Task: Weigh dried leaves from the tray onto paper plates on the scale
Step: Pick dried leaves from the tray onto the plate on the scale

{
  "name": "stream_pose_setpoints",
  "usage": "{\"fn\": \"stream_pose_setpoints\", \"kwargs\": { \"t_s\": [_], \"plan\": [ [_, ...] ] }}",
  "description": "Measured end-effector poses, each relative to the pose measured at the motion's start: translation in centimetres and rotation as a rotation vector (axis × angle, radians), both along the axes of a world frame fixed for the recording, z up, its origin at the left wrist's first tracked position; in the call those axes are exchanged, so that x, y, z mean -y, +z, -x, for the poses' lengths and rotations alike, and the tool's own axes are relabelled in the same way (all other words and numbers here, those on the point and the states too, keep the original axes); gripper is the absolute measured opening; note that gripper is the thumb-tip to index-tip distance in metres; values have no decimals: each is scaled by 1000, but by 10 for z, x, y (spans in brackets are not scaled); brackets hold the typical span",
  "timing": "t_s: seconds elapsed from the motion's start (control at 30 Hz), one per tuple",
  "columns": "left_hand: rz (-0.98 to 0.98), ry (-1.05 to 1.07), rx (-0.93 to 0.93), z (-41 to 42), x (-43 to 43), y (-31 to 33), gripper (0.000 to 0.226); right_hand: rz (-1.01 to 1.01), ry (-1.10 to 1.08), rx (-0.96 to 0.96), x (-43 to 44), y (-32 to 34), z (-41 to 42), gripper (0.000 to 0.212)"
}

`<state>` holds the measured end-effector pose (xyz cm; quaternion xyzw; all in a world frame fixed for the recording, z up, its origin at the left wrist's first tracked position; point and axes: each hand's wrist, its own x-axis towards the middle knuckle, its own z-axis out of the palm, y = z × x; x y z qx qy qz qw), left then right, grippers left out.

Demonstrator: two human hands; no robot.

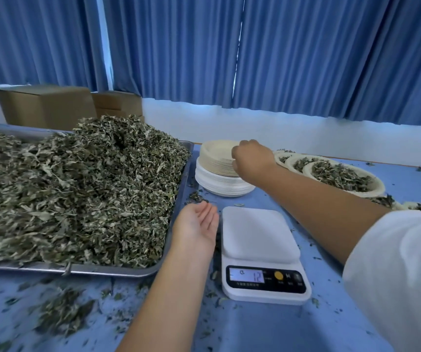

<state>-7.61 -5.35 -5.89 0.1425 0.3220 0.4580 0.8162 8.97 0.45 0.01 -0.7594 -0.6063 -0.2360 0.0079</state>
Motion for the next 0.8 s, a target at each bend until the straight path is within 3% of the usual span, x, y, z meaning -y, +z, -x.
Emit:
{"fn": "stream_pose_setpoints", "kwargs": {
  "t_s": [0.17,0.33,0.53,0.7,0.8],
  "plan": [
    [34,-36,-21,-1,-3,-1,17,55,29,16,-9,-4,-8,22],
    [55,-34,-58,-1,-4,-1,33,54,117,-45,-9,1,-14,25],
    [37,-19,-35,2,-5,1,25,73,129,-59,-10,-1,-18,45],
    [70,-55,-31,2,-2,0,29,72,139,137,-15,-6,-20,19],
    [65,-57,-31,2,-2,1,26,84,125,159,-17,-10,-23,17]
  ]
}}
